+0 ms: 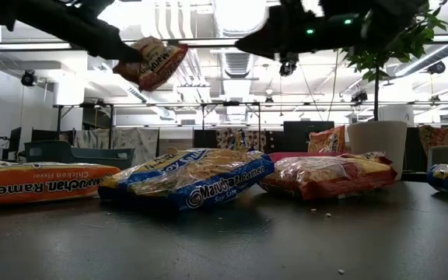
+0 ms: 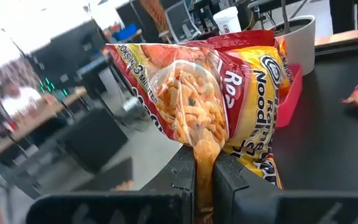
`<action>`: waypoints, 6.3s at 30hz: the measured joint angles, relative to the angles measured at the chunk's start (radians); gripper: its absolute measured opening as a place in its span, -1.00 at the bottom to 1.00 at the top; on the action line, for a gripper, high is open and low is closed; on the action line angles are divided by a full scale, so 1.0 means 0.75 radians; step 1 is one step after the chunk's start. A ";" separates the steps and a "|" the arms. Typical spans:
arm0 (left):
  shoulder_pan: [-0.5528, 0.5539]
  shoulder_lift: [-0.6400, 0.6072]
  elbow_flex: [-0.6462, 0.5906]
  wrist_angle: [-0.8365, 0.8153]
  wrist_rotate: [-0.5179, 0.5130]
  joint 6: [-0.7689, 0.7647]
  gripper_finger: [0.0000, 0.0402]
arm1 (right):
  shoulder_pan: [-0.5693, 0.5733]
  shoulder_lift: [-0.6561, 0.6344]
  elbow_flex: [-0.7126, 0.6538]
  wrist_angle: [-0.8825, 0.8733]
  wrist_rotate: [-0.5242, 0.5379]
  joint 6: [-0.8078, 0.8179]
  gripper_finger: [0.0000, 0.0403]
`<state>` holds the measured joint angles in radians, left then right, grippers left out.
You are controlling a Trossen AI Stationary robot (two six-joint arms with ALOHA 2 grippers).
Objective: Sort Maruchan noodles
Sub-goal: Put the red noodle into the blue bin
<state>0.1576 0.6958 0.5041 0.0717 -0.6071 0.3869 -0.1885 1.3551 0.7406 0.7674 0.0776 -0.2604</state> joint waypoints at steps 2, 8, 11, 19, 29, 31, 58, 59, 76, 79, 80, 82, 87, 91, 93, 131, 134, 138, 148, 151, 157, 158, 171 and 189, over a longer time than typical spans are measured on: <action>0.004 -0.054 -0.009 0.006 0.042 0.057 -0.99 | 0.000 0.071 0.056 0.033 0.000 0.000 -0.42; 0.030 -0.244 -0.094 0.007 0.133 0.099 -0.99 | 0.000 0.293 0.306 0.014 0.000 -0.001 -0.42; 0.035 -0.316 -0.143 0.055 0.128 0.153 -0.99 | 0.000 0.379 0.449 -0.051 0.000 0.001 -0.42; 0.041 -0.480 -0.266 0.064 0.052 0.179 -0.99 | 0.000 0.530 0.762 -0.251 -0.008 0.118 -0.42; 0.040 -0.578 -0.284 -0.008 0.017 0.058 -0.99 | -0.002 0.542 0.937 -0.533 -0.014 0.257 -0.04; 0.040 -0.585 -0.284 -0.010 0.017 0.032 -0.99 | -0.002 0.548 0.938 -0.534 -0.022 0.281 0.08; 0.039 -0.487 -0.284 0.129 0.068 -0.021 -0.99 | -0.006 0.943 1.289 -0.202 -0.148 0.348 0.36; 0.039 -0.481 -0.284 0.136 0.068 -0.021 -0.99 | -0.007 0.953 1.305 -0.200 -0.148 0.348 0.33; 0.039 -0.489 -0.284 0.117 0.067 -0.041 -0.70 | -0.029 0.988 1.357 -0.250 -0.139 0.347 -0.72; 0.039 -0.514 -0.284 0.097 0.068 -0.057 -0.54 | -0.029 0.988 1.357 -0.251 -0.139 0.326 -0.84; 0.039 -0.527 -0.284 0.085 0.068 -0.066 -0.47 | -0.031 0.988 1.357 -0.252 -0.139 0.317 -0.87; 0.039 -0.556 -0.271 0.025 0.068 -0.088 -0.34 | -0.035 0.988 1.356 -0.253 -0.140 0.303 -0.92; 0.039 -0.643 -0.206 -0.199 0.040 -0.167 -0.03 | -0.069 0.988 1.355 -0.256 -0.139 0.314 -0.95; 0.039 -0.701 -0.152 -0.307 -0.021 -0.239 0.14 | -0.100 1.002 1.355 -0.234 -0.134 0.322 -0.95; 0.039 -0.728 -0.138 -0.309 -0.028 -0.282 0.18 | -0.113 1.016 1.355 -0.229 -0.134 0.327 -0.95; 0.039 -0.851 -0.141 -0.278 -0.023 -0.389 0.15 | -0.140 1.777 2.023 0.024 0.063 0.240 -0.96; 0.039 -0.851 -0.141 -0.275 -0.023 -0.389 0.15 | -0.140 1.783 2.023 -0.011 0.085 0.234 -0.96; 0.039 -0.850 -0.141 -0.275 -0.023 -0.389 0.15 | -0.142 1.800 2.023 -0.031 0.087 0.229 -0.96; 0.039 -0.851 -0.141 -0.276 -0.023 -0.389 0.15 | -0.142 1.817 2.023 -0.040 0.087 0.222 -0.96; 0.039 -0.851 -0.142 -0.276 -0.023 -0.389 0.15 | -0.142 1.817 2.023 -0.040 0.087 0.222 -0.96; 0.039 -0.851 -0.141 -0.276 -0.024 -0.389 0.15 | -0.142 1.817 2.023 -0.040 0.086 0.218 -0.96; 0.039 -0.851 -0.141 -0.276 -0.024 -0.389 0.15 | -0.142 1.817 2.023 -0.040 0.087 0.218 -0.96; 0.039 -0.851 -0.142 -0.276 -0.024 -0.389 0.15 | -0.142 1.817 2.024 0.032 0.122 0.339 -0.96; 0.039 -0.851 -0.142 -0.277 -0.024 -0.388 0.15 | -0.142 1.817 2.024 0.036 0.156 0.380 -0.96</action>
<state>0.1871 0.0578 0.3978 -0.1360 -0.6254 0.0956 -0.2951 2.7178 2.2589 0.7940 0.1944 0.0243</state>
